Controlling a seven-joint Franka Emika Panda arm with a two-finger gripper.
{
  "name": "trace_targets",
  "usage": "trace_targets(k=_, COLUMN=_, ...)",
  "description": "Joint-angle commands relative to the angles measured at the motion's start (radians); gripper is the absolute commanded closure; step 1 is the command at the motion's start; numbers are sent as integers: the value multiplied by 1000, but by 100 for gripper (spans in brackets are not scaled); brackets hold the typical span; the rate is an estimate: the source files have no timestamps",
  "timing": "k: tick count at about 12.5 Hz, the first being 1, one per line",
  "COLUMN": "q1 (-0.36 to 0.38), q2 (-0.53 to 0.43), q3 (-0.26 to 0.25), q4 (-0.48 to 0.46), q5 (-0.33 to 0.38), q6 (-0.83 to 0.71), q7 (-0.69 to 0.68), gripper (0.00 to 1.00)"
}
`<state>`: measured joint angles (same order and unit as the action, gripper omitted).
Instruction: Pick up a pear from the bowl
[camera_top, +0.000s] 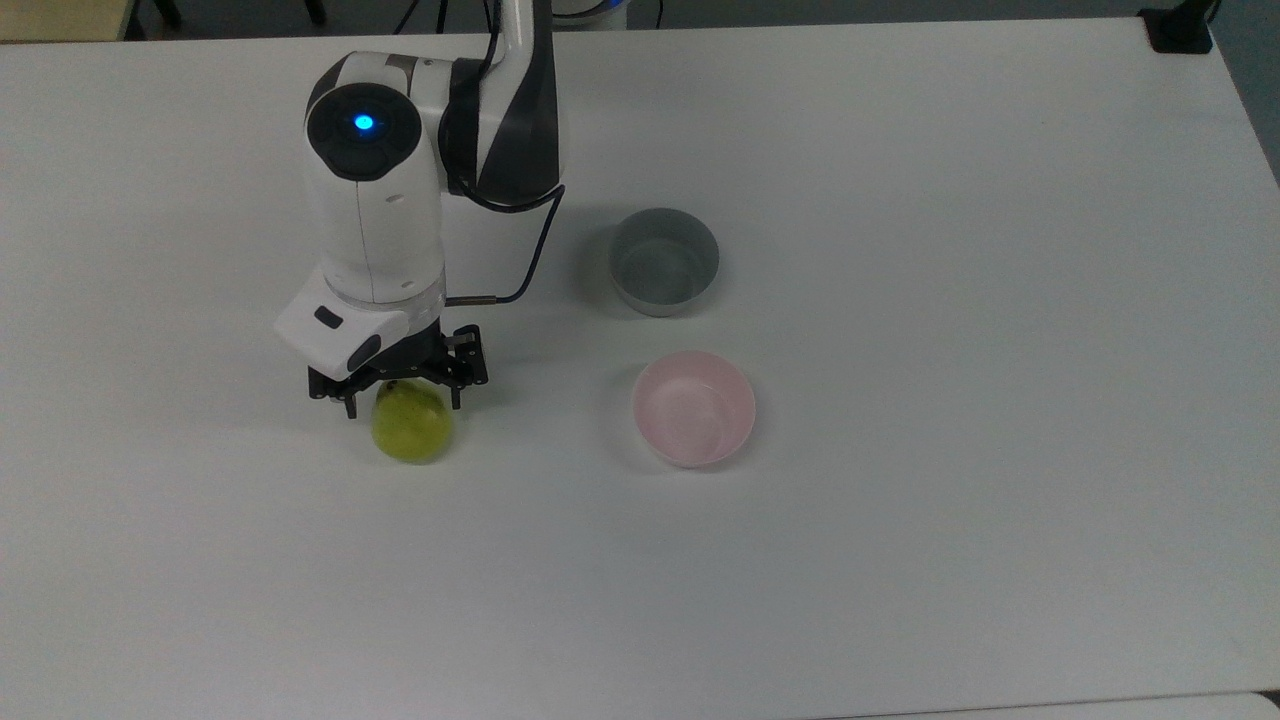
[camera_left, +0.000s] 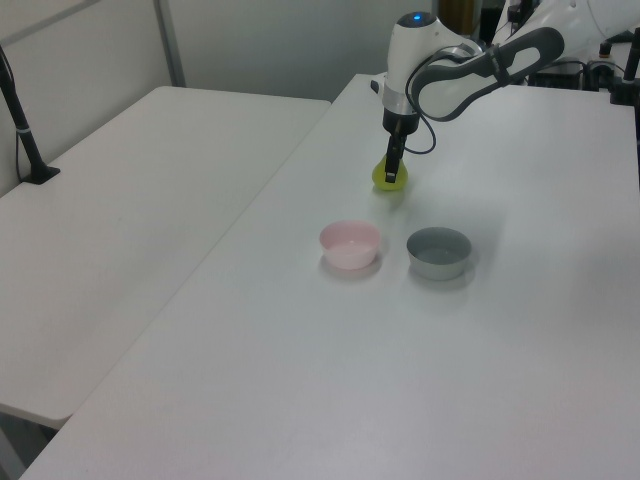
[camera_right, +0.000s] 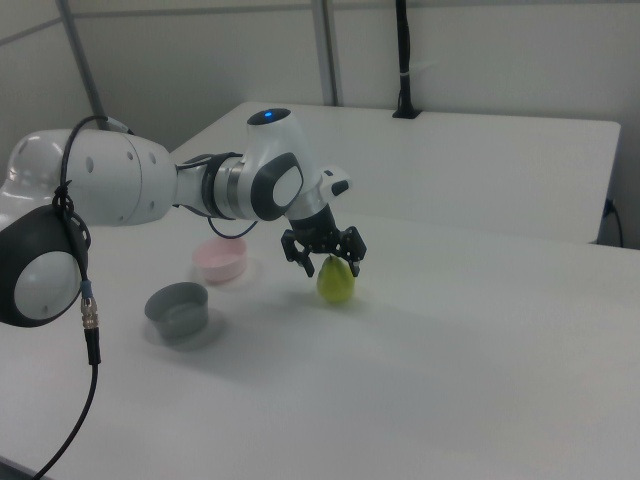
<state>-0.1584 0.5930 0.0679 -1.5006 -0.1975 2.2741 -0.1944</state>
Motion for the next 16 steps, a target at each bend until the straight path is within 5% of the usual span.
trace_targets(k=1, q1=0, q2=-82, q3=-3, q4=-13, q5=1, q6=-13, q7=-11, gripper=0)
trace_targets(k=8, q1=10, q2=-226, q3=9, q4=17, q5=12, q6=-206, q7=38, gripper=0)
trace_targets(k=12, q1=22, q2=-350, q3=12, q4=37, q5=101, q6=-370, q7=47, gripper=0)
trace_targets(k=16, q1=71, q2=-415, q3=12, q4=31, q5=107, q6=-491, q7=90, gripper=0)
